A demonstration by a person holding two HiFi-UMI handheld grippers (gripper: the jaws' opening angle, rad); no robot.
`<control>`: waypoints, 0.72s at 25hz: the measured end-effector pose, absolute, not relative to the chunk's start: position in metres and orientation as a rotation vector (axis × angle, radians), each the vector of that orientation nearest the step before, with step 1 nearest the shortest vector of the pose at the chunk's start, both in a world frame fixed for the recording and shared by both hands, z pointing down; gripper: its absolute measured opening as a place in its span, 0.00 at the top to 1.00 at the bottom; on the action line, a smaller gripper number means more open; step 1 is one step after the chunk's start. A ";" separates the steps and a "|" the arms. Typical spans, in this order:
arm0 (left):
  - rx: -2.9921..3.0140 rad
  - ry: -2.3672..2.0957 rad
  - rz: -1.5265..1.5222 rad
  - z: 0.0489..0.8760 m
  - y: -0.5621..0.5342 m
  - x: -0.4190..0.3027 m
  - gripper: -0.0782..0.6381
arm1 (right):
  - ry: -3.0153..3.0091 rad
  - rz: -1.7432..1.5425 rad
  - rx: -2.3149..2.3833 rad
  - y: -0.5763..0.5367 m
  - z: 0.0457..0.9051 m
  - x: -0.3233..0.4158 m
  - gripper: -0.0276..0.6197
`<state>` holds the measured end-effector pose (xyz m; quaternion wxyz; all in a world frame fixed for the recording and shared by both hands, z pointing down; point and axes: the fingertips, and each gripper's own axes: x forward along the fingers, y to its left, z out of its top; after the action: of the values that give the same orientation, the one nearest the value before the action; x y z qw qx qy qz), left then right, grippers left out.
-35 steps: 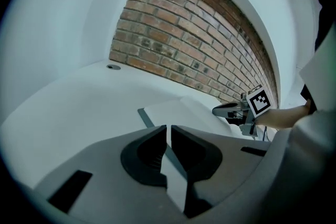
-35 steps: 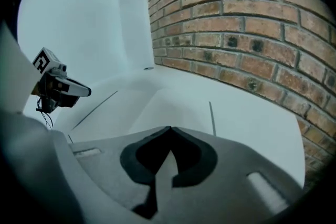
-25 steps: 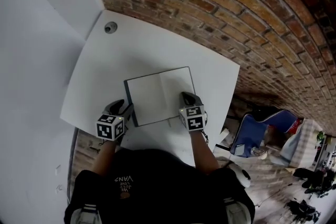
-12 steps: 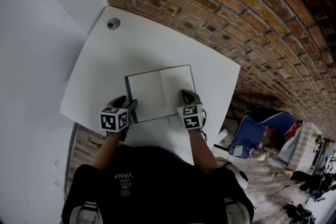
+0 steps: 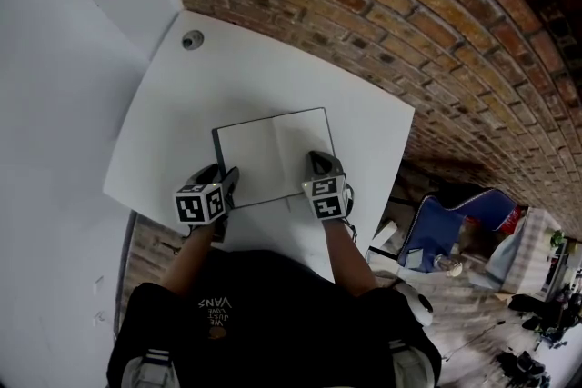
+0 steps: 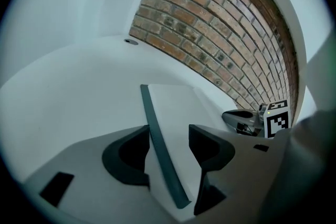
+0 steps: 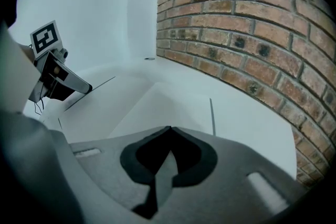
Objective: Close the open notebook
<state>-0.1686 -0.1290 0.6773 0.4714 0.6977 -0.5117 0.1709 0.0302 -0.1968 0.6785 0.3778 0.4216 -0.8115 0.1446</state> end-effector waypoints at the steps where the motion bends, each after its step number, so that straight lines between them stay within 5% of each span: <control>1: 1.697 -1.262 0.404 0.677 -0.129 -0.169 0.55 | -2.077 0.370 1.077 -0.197 0.679 0.030 0.96; 18: 1.537 -1.342 0.144 0.670 -0.135 -0.175 0.55 | -2.092 0.394 1.087 -0.197 0.679 0.031 0.96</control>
<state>-0.1755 -0.1355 0.6699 0.5210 0.6413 -0.5601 0.0600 0.0306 -0.1969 0.6786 0.3669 0.4232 -0.8141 0.1533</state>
